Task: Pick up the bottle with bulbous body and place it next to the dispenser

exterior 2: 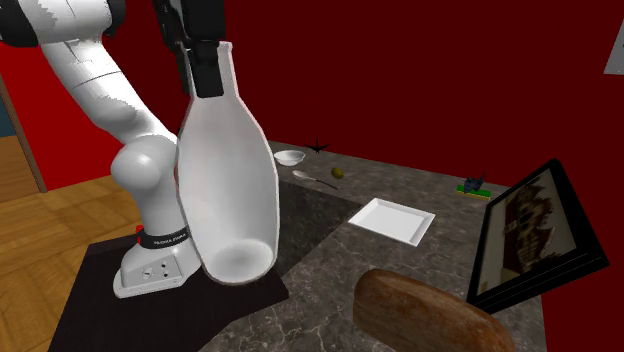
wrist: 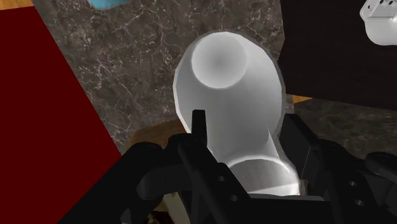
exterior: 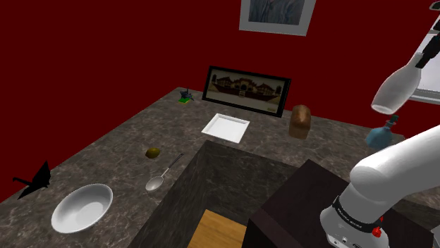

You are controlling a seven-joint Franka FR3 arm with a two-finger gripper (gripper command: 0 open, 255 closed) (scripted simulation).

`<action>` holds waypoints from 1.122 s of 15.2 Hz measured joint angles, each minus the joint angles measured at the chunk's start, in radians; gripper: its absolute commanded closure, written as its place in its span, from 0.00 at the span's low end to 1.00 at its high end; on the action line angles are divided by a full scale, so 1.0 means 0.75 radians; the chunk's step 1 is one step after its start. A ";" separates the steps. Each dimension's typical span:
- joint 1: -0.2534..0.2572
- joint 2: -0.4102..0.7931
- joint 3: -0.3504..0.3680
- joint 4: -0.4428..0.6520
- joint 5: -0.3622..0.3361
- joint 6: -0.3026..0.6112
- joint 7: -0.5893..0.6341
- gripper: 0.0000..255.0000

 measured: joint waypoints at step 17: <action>0.622 0.728 -1.370 0.077 0.594 0.137 -0.737 1.00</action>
